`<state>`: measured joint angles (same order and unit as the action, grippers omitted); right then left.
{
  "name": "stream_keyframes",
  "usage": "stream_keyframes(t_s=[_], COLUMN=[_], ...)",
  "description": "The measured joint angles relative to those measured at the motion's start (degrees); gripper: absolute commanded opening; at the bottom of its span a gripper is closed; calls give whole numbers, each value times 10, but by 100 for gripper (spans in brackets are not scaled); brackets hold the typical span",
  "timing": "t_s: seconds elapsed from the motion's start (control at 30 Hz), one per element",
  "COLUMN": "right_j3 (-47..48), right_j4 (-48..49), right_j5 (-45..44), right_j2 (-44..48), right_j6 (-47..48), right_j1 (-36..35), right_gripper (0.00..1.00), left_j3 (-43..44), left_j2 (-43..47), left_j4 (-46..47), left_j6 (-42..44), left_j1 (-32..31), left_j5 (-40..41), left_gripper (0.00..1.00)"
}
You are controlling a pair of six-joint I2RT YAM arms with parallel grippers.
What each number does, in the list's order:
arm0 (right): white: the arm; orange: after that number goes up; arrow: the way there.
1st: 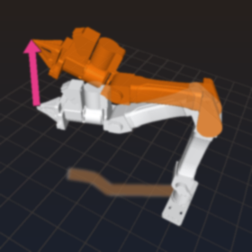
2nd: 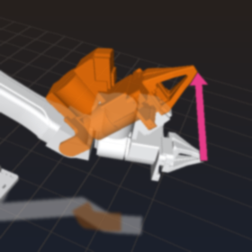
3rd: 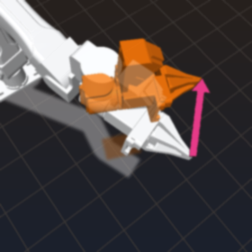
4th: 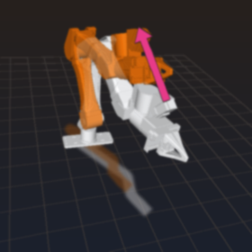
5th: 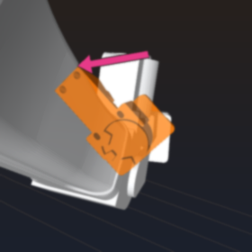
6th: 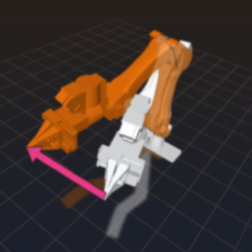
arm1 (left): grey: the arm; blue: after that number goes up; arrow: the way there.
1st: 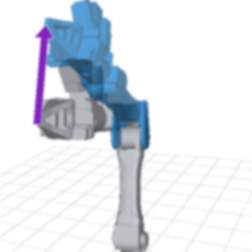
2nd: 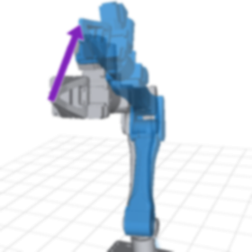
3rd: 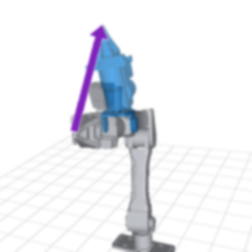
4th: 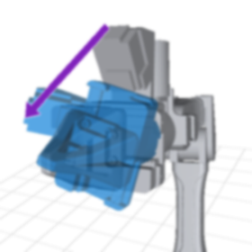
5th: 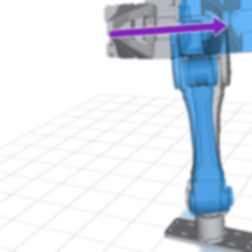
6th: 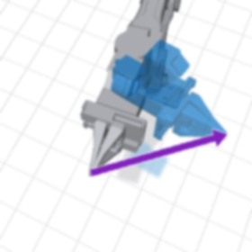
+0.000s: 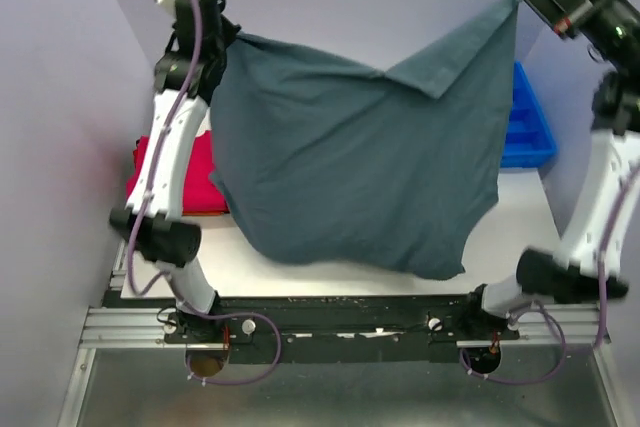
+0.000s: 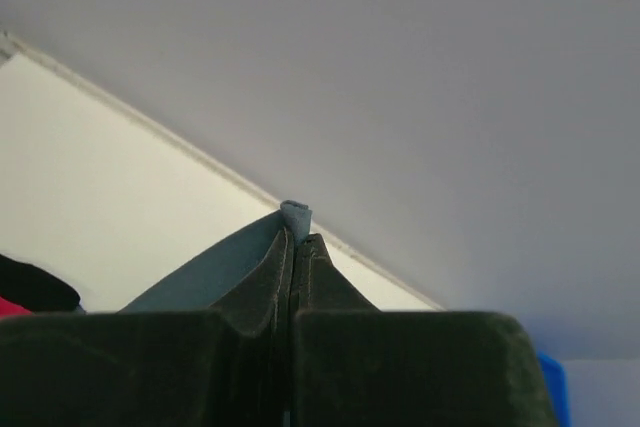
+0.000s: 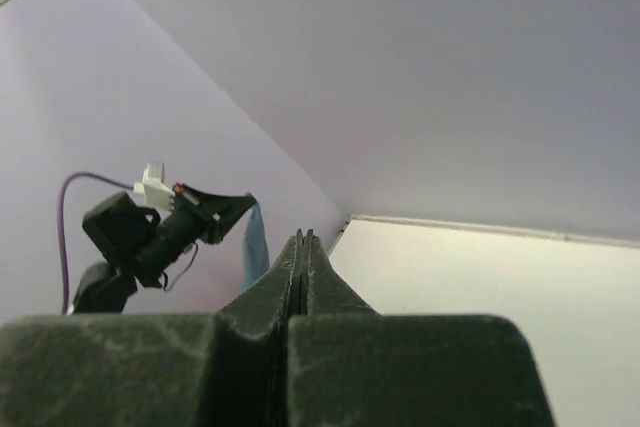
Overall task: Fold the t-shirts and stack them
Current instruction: Flatten out the tshirt
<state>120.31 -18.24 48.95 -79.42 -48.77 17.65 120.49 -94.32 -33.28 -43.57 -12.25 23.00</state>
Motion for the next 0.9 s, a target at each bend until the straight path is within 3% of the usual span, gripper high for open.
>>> stream_keyframes(t_s=[0.1, 0.23, 0.53, 0.7, 0.9], right_j3=[78, 184, 269, 186, -120], right_j4=[-9, -33, 96, 147, 190], right_j5=[-5, -8, -5, 18, 48], right_j2=[-162, -308, -296, -214, -55], right_j6=[-15, -47, -134, -138, -118], right_j1=[-16, -26, 5, 27, 32], right_gripper=[1, 1, 1, 1, 1], left_j3=[85, 177, 211, 97, -145], left_j2=[-140, -249, -217, -123, -29], left_j4=[-33, -66, 27, 113, 217], left_j6=[-13, -35, -73, -76, -84], left_j1=[17, 37, 54, 51, 52], left_j5=[-23, -55, -90, -99, -114], left_gripper=[0, 0, 0, 0, 0])
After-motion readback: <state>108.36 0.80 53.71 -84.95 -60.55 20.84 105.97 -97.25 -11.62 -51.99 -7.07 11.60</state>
